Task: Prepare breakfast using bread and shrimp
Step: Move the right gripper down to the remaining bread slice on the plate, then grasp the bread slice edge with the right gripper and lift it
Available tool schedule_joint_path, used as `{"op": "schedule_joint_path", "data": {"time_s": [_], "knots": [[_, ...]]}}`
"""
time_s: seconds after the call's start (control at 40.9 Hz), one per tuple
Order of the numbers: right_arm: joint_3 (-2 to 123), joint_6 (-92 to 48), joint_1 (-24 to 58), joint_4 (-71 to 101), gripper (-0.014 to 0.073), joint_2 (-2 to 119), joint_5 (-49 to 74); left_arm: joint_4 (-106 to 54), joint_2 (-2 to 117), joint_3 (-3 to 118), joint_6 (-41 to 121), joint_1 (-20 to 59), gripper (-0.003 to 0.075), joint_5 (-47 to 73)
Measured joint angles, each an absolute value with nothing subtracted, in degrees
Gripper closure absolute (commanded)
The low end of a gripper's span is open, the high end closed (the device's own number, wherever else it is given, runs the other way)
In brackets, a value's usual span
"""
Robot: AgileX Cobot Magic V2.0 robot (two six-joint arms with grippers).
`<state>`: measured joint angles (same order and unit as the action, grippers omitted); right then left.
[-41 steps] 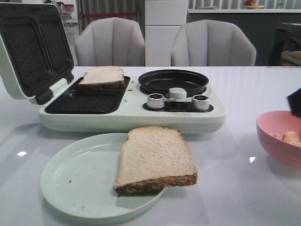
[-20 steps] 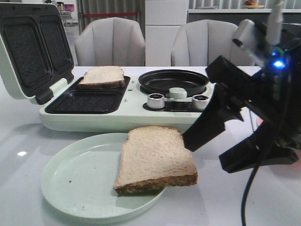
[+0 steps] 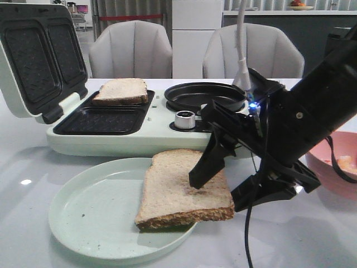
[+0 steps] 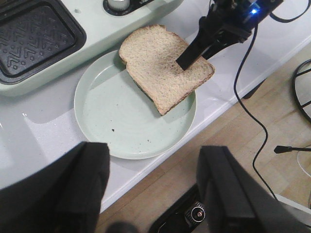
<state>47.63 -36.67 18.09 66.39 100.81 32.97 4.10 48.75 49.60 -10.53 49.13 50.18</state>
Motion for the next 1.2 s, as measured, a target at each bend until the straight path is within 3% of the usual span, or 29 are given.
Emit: {"op": "schedule_joint_path", "data": {"time_s": [0.195,0.318,0.635,1.197], "knots": [[48.86,-36.76,18.09,67.1,0.0333,102.86,33.91,4.1,48.75,49.6,-10.53,49.13,0.0264,50.09],[48.98,-36.76,18.09,67.35,0.0389,102.86,34.77,4.34,48.75,49.6,-10.53,49.13,0.0263,50.09],[49.06,-37.04,18.09,67.07,0.0403,101.57,35.23,5.16,48.75,49.6,-10.53,49.13,0.0264,50.09],[51.69,-37.18,18.3,65.29,0.0403,85.95,39.8,5.46,48.75,49.6,-10.53,49.13,0.0263,50.09]]}}
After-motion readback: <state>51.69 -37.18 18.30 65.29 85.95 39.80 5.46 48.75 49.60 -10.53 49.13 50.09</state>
